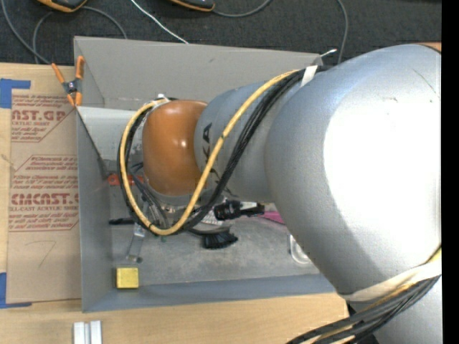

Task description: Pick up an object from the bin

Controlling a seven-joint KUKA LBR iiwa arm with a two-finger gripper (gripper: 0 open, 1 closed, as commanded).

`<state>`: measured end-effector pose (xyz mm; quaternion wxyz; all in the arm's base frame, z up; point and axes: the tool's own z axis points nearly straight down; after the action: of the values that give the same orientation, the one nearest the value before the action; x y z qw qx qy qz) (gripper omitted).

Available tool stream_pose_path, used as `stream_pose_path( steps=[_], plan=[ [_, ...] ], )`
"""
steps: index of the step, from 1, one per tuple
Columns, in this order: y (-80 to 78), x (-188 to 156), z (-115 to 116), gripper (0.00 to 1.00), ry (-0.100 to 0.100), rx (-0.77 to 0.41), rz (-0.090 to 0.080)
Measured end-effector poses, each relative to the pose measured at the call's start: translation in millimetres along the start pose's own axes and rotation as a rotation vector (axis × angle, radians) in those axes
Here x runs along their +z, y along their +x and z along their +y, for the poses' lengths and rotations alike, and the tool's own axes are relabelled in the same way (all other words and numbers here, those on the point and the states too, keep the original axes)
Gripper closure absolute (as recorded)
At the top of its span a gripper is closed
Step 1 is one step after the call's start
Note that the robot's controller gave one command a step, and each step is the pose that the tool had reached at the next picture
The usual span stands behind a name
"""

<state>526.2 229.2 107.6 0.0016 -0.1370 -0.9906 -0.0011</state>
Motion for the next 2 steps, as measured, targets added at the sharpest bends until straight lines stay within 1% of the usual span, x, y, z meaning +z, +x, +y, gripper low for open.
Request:
stream_pose_path(
  steps=[1, 2],
  plan=[
    [-13.8, 38.4, -14.3, 0.00, -0.008, 0.192, -0.016],
    [-22.5, 37.8, -12.0, 1.00, -0.001, 0.046, -0.002]
  ],
)
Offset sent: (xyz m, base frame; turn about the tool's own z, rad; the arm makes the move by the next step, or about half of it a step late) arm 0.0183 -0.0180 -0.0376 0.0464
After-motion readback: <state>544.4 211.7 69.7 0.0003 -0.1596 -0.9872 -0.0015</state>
